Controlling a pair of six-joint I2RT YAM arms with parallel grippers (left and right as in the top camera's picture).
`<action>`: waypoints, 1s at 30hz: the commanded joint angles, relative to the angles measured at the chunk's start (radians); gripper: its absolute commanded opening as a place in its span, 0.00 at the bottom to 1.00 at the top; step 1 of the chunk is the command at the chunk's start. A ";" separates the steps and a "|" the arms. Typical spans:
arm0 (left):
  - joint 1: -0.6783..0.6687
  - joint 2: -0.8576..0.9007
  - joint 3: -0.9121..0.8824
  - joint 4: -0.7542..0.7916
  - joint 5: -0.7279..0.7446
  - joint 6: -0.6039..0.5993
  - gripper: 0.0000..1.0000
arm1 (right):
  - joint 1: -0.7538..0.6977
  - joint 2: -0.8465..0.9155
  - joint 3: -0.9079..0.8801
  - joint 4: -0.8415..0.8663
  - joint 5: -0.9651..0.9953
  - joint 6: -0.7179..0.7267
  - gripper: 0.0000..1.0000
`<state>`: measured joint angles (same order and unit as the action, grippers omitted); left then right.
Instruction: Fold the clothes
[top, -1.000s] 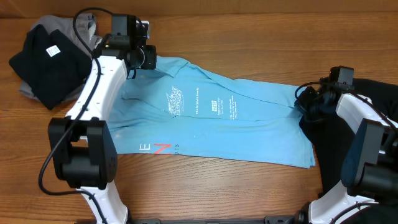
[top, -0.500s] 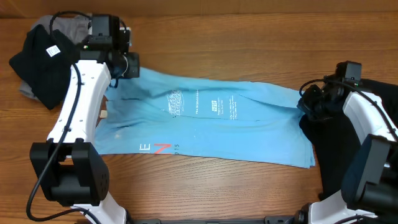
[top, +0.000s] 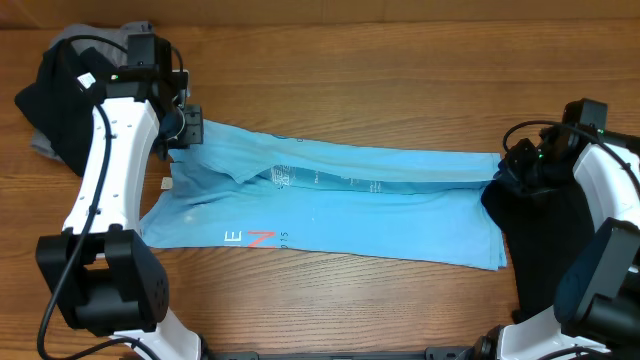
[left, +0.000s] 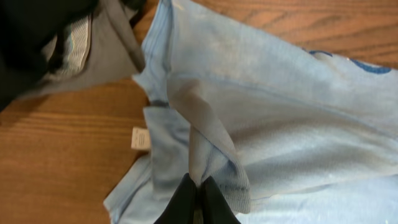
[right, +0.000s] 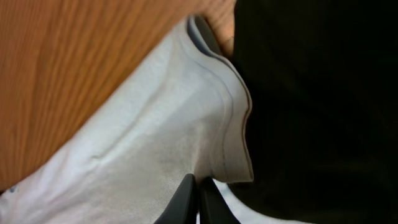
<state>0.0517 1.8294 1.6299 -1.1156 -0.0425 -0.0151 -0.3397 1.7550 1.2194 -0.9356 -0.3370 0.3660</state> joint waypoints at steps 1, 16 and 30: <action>0.012 -0.063 0.018 -0.039 -0.017 0.035 0.05 | -0.003 -0.029 0.038 -0.026 -0.016 -0.027 0.04; 0.014 -0.063 0.017 -0.263 -0.020 0.038 0.12 | -0.003 -0.029 0.037 -0.156 0.075 -0.038 0.04; 0.013 -0.063 0.017 -0.264 -0.019 0.038 0.55 | -0.003 -0.029 0.037 -0.200 0.075 -0.080 0.34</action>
<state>0.0551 1.7935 1.6299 -1.3914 -0.0834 0.0147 -0.3397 1.7538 1.2324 -1.1381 -0.2695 0.2989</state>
